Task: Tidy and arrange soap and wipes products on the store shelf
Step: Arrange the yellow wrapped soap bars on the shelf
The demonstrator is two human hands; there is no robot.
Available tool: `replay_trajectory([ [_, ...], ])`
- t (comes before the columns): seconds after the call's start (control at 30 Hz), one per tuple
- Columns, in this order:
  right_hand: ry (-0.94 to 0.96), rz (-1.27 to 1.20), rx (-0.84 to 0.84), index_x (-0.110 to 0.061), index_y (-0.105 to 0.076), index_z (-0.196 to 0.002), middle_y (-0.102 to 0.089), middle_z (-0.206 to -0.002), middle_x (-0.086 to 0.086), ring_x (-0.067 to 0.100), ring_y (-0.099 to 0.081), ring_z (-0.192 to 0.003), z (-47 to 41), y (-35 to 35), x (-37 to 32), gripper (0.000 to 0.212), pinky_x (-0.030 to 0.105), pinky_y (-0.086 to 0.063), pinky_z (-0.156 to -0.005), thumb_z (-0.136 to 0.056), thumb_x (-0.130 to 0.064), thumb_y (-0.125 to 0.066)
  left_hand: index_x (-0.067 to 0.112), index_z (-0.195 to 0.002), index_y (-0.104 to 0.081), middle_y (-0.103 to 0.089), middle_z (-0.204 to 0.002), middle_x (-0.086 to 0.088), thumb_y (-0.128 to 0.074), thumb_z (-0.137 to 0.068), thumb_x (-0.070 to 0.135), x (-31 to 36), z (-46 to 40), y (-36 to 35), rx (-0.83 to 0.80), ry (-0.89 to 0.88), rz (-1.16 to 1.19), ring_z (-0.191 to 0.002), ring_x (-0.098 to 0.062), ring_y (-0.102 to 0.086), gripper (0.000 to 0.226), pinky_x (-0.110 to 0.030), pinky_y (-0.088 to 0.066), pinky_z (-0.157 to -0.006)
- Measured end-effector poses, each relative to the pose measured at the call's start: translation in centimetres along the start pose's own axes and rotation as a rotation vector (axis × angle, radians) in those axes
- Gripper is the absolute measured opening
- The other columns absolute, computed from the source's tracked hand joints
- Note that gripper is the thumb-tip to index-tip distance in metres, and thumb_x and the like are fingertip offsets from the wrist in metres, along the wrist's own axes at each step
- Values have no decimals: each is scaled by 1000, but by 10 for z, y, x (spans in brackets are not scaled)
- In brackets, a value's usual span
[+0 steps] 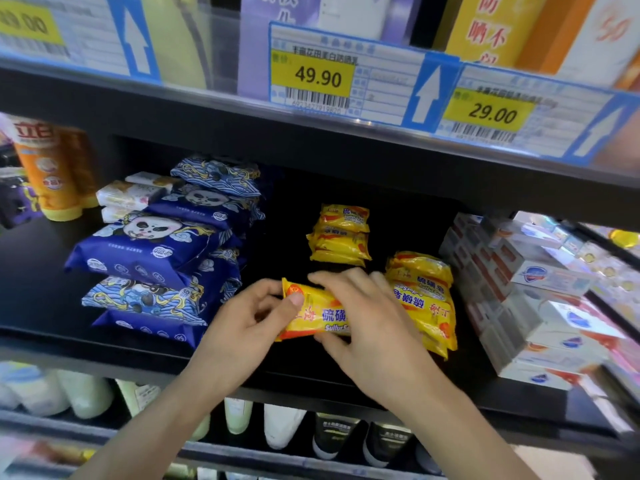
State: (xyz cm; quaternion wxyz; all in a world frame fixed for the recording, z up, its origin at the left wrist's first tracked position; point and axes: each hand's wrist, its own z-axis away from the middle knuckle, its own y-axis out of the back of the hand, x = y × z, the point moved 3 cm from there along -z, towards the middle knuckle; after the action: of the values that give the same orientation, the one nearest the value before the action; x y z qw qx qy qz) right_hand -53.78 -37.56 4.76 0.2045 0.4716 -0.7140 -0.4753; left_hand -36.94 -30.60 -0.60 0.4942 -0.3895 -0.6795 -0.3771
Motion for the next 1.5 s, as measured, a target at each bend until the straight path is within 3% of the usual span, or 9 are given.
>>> replay_trajectory([
  [0.2, -114, -200, 83, -46, -33, -151, -35, -136, -22, 2, -45, -120, 24, -6, 7, 80, 18, -47, -90, -83, -57, -73, 35, -106, -71, -79, -105, -5, -61, -94, 53, -7, 3, 4, -53, -23, 33, -99, -21, -75, 24, -42, -57, -93],
  [0.4, -383, -455, 206, -47, -35, -151, -45, -126, -31, 9, -61, -84, 38, -10, 19, 75, 14, -49, -73, -85, -71, -61, 39, -109, -69, -79, -107, 1, -59, -97, 51, -7, 3, 2, -62, -54, -7, -100, -14, -75, 20, -23, -57, -87],
  [0.57, -547, -844, 73, -44, -63, -125, -70, -110, -24, 32, -64, -76, 28, -22, 27, 37, 29, -53, -57, -90, -43, -74, 39, -112, -67, -79, -109, 1, -59, -93, 60, -9, 2, 3, -72, -61, -16, -104, -16, -74, 29, -34, -55, -92],
  [0.67, -542, -911, 46, -38, -65, -127, -74, -108, -13, 37, -60, -77, 22, -23, 32, 38, 39, -54, -64, -91, -32, -76, 38, -115, -65, -78, -109, 1, -58, -93, 61, -11, 2, 3, -80, -70, -47, -105, -17, -73, 32, -39, -55, -94],
  [0.83, -503, -1039, 10, -34, -68, -112, -75, -106, -4, 16, -62, -60, 24, -29, 34, 23, 14, -44, -49, -95, -21, -73, 39, -124, -63, -77, -108, 1, -57, -94, 61, -11, 3, 3, -82, -84, -112, -107, -16, -72, 38, -34, -52, -93],
  [1.07, -451, -1043, 150, -42, -65, -104, -76, -94, 2, 21, -75, -73, 31, -31, 35, 25, 27, -58, -61, -94, -21, -73, 48, -119, -63, -72, -111, 22, -45, -86, 82, -6, 5, 3, -6, -34, -251, -107, 2, -66, 50, -27, -48, -90],
  [1.23, -391, -1020, 198, -39, -66, -105, -76, -89, 5, 22, -77, -84, 33, -30, 36, 25, 36, -62, -74, -93, -18, -75, 46, -107, -63, -71, -96, 19, -27, -85, 87, -4, 5, 2, 42, 5, -316, -91, 0, -64, 59, -32, -45, -80],
  [1.37, -360, -1022, 203, -32, -67, -107, -76, -97, -1, 22, -77, -88, 34, -28, 34, 26, 43, -63, -81, -92, -13, -76, 48, -104, -65, -76, -94, 16, -21, -88, 86, -3, 2, 1, 29, 40, -253, -88, -4, -65, 60, -31, -42, -83],
  [1.5, -311, -1013, 194, -31, -70, -104, -72, -119, -7, 18, -72, -104, 33, -27, 30, 34, 35, -62, -82, -88, -2, -78, 46, -116, -69, -79, -96, 11, -19, -88, 87, -1, 3, 3, 15, 80, -162, -90, -7, -66, 70, -38, -46, -96],
])
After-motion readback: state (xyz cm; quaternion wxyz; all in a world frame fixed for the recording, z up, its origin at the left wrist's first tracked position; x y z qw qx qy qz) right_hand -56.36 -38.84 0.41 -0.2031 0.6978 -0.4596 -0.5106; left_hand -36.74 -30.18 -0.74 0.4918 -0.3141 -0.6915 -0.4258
